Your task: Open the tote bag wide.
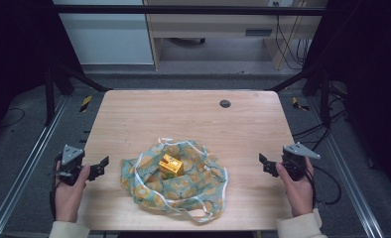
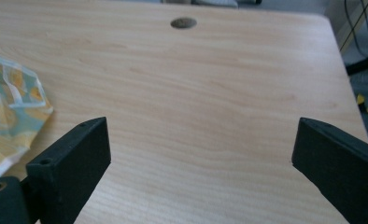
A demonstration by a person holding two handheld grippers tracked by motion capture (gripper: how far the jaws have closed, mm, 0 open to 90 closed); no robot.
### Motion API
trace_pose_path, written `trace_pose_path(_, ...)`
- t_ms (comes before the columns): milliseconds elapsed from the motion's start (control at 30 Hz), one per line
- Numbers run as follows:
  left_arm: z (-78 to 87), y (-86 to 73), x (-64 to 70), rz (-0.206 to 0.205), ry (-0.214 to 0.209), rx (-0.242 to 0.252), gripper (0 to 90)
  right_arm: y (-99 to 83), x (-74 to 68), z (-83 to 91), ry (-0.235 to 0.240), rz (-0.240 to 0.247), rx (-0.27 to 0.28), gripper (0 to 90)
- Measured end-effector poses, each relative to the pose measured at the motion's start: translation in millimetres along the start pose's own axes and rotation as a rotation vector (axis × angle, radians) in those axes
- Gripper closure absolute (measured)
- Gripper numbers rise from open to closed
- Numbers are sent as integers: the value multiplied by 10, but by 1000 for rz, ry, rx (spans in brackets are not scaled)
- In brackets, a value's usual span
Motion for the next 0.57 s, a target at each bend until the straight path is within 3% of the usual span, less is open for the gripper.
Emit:
trace_pose_path(100, -18, -63, -73, 22, 22, -45, 79, -87, 57, -52, -30, 6, -80, 78)
trace_pose_path(233, -29, -113, -92, 36, 31, -88, 79, -192, 74, -68, -36, -6, -147, 81)
trace_pose_path(333, -31, -121, -63, 46, 17, -102, 80, -226, 48, -42, -33, -15, -171, 85)
trace_pose_path(433, -40, -137, -8, 42, 6, -150, 89, -253, 20, -39, -54, 2, -198, 106)
trace_pose_path(567, -75, -127, 78, 18, -14, -162, 90, -270, -3, -61, -46, 0, -214, 108)
Point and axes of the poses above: each handheld gripper's, and its own axes: z roughly backward along the jaws, y roughly out of its top, x roughly to its right, the point moved 4 cm from there along -z, roughly forward along the jaws, and after that the axes turned 9 degrees about -y, right-handed, at the moved point
